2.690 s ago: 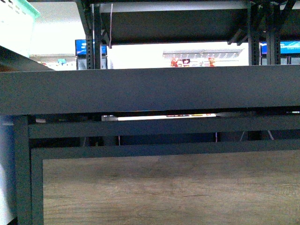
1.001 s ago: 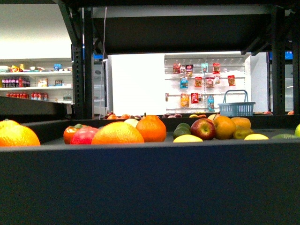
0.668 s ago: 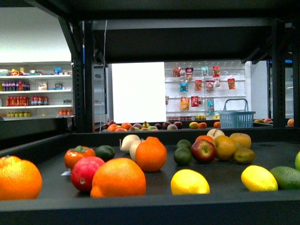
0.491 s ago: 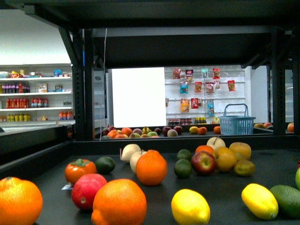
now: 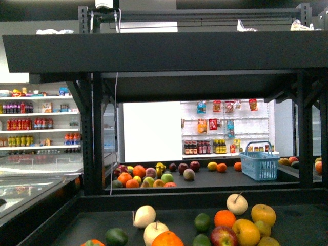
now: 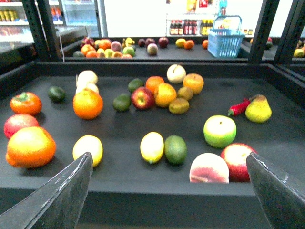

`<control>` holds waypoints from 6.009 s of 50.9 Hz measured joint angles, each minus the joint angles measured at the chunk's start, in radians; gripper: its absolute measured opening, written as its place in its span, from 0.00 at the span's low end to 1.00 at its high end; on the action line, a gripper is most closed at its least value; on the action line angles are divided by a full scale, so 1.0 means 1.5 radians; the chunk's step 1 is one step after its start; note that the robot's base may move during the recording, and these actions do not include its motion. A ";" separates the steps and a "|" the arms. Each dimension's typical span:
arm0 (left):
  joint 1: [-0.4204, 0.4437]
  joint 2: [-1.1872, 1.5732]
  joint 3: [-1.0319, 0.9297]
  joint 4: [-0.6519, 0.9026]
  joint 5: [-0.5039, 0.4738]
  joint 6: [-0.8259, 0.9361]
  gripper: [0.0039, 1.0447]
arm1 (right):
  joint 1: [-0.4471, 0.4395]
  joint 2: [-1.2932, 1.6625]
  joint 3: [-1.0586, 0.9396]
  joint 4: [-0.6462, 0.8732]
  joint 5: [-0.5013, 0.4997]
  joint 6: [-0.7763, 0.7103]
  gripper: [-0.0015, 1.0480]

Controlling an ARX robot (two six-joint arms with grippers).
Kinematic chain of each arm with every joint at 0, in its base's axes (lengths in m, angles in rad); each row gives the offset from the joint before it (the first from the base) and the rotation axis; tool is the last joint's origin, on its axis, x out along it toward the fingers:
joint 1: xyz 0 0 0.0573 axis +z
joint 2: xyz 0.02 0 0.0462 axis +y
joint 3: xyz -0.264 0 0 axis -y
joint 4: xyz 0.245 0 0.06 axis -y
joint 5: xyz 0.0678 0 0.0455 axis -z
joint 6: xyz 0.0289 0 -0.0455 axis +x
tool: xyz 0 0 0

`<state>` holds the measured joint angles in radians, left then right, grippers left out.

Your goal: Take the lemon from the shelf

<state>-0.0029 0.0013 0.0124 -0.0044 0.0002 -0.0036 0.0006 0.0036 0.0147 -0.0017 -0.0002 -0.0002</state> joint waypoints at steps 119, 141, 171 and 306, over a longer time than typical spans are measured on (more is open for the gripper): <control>0.355 1.323 1.128 -0.085 0.206 -0.783 0.93 | 0.000 0.000 0.000 0.000 -0.001 0.000 0.93; 0.340 1.324 1.112 -0.084 0.188 -0.828 0.30 | 0.000 0.000 0.000 0.000 -0.001 0.000 0.93; 0.229 1.120 0.950 -0.110 0.215 -0.675 0.24 | 0.000 0.000 0.000 0.000 0.000 0.000 0.93; -0.174 1.153 0.888 -0.146 0.259 -0.287 0.15 | -0.065 1.274 0.582 0.266 -0.147 -0.060 0.93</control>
<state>-0.2638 1.7306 1.3441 -0.2234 0.3889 -0.4335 -0.0963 1.9144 0.8883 0.3969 -0.2211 -0.0898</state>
